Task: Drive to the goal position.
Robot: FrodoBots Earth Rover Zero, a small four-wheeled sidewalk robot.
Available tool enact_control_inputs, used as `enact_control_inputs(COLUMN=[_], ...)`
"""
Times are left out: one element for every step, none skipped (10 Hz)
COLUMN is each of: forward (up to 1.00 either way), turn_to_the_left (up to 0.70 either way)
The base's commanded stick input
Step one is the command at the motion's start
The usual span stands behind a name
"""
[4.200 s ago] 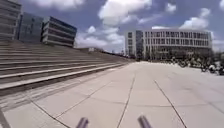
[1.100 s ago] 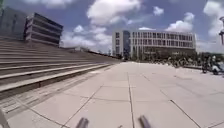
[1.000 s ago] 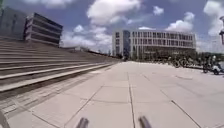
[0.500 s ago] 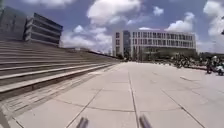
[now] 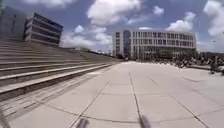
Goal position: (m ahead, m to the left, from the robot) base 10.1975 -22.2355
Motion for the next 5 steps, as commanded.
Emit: enact_control_inputs(forward=[0.5, 0.5, 0.5, 0.5, 0.5], turn_to_the_left=[0.0, 0.0, 0.0, 0.0, 0.0])
